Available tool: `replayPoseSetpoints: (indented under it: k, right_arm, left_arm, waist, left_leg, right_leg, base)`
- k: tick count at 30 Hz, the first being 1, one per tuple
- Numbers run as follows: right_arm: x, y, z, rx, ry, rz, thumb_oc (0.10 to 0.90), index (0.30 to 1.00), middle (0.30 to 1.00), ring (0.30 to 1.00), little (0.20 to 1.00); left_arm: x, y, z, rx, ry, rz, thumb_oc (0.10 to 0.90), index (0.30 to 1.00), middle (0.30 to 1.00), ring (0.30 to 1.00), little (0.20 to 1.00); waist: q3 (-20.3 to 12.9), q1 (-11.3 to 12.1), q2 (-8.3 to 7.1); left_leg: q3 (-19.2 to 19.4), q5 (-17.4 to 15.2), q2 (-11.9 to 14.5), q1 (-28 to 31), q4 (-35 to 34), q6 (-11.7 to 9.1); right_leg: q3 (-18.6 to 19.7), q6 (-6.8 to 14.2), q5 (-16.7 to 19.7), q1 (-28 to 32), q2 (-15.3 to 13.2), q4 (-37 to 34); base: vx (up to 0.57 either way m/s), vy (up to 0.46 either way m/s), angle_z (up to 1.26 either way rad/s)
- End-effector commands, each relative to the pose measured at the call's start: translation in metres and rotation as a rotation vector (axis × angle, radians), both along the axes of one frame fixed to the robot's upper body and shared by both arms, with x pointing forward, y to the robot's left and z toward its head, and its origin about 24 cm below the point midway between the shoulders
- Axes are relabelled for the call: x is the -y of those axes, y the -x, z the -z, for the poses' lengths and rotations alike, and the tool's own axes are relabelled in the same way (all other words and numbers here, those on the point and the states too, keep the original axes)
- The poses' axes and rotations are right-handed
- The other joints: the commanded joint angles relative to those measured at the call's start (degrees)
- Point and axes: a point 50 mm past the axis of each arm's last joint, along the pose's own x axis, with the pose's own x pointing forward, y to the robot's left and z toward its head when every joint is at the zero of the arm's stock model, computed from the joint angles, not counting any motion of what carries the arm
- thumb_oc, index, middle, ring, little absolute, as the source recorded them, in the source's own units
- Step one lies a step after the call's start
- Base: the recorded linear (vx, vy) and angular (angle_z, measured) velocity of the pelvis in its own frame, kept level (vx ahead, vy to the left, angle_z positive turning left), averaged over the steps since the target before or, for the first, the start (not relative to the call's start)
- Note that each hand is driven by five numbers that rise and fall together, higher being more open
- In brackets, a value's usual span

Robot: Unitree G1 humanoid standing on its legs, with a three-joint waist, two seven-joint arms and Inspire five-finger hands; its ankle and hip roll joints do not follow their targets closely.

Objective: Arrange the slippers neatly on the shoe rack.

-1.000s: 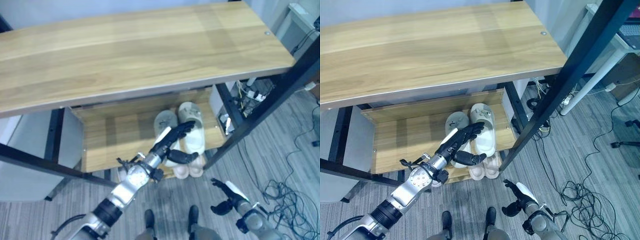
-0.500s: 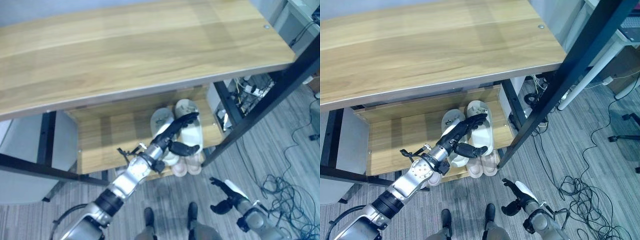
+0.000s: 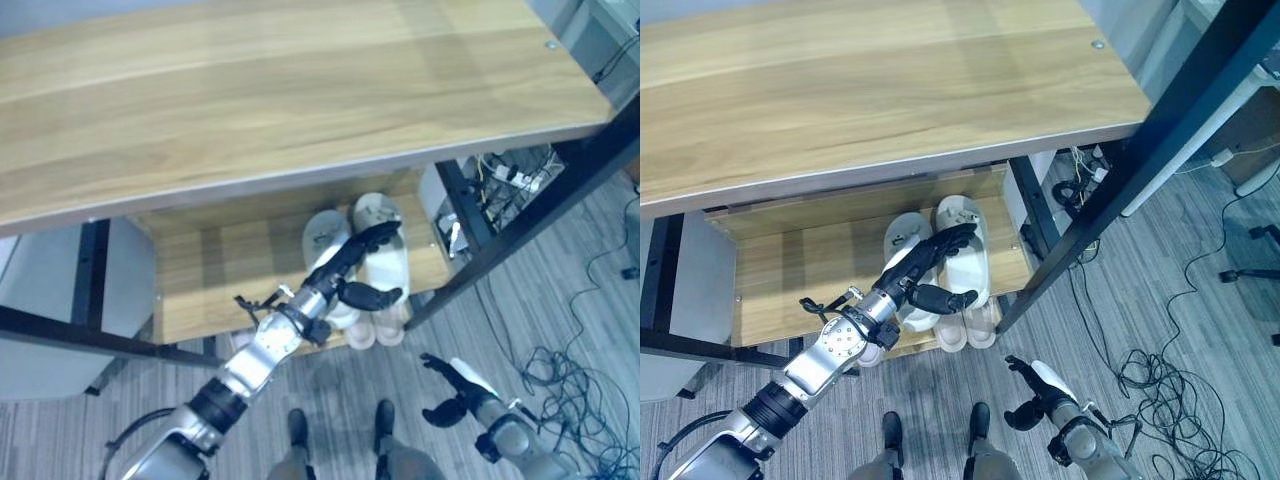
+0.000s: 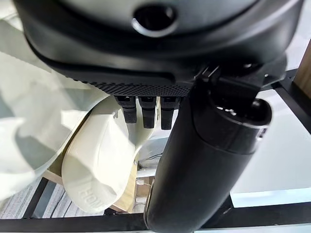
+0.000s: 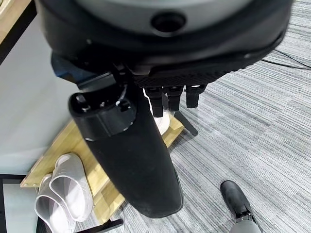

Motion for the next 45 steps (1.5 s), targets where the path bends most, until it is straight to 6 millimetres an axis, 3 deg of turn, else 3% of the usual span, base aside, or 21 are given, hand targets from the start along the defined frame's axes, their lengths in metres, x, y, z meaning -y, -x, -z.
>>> replayPoseSetpoints:
  k: [1, 9, 13, 28, 45]
  right_arm:
    - [-0.005, -0.014, -0.020, 0.121, -0.023, -0.041, 0.800, 0.900, 0.900, 0.900, 0.900]
    - [-0.008, -0.012, -0.017, 0.109, -0.027, -0.039, 0.800, 0.900, 0.900, 0.900, 0.900]
    - [-0.009, -0.013, -0.016, 0.106, -0.027, -0.039, 0.800, 0.900, 0.900, 0.900, 0.900]
    - [-0.003, -0.012, -0.020, 0.106, -0.005, -0.062, 0.800, 0.900, 0.900, 0.900, 0.900]
    - [-0.003, -0.016, -0.025, 0.117, 0.000, -0.081, 0.800, 0.900, 0.900, 0.900, 0.900]
  left_arm:
    - [0.008, 0.007, -0.050, 0.186, 0.190, 0.103, 0.800, 0.900, 0.900, 0.900, 0.900]
    - [0.001, 0.016, -0.052, 0.175, 0.239, 0.120, 0.800, 0.900, 0.900, 0.900, 0.900]
    - [-0.009, 0.018, -0.043, 0.148, 0.224, 0.089, 0.800, 0.900, 0.900, 0.900, 0.900]
    - [-0.034, 0.006, -0.022, 0.136, -0.002, -0.001, 0.800, 0.900, 0.900, 0.900, 0.900]
    - [-0.026, -0.015, -0.035, 0.207, -0.089, -0.032, 0.800, 0.900, 0.900, 0.900, 0.900]
  waist:
    - [-2.54, 1.07, -2.12]
    - [-2.20, 2.01, -2.19]
    - [-1.95, 2.53, -2.11]
    - [-1.63, 2.57, -2.56]
    - [-1.63, 1.09, -2.69]
  left_leg:
    - [4.15, -4.57, -0.26, 1.93, -0.45, -0.23]
    - [3.76, -4.57, -0.32, 2.36, -0.45, -0.10]
    - [3.58, -4.65, -0.44, 2.66, -0.45, -0.04]
    - [3.56, -4.52, -0.56, 2.38, -0.45, -0.11]
    - [4.11, -4.57, -0.84, 1.66, -0.45, -0.01]
  right_leg:
    - [1.58, 5.87, -3.51, -0.06, -2.96, -0.11]
    - [1.23, 5.80, -3.64, 0.71, -3.22, -0.11]
    - [1.04, 5.76, -3.69, 0.97, -3.27, -0.11]
    - [0.82, 5.92, -3.43, 0.90, -3.38, -0.06]
    - [1.64, 6.20, -2.99, -0.50, -3.54, 0.04]
  base:
    - [0.00, 0.000, 0.00]
    - [-0.01, 0.001, 0.05]
    - [-0.01, 0.016, 0.04]
    - [0.00, 0.003, 0.01]
    - [0.00, 0.000, 0.00]
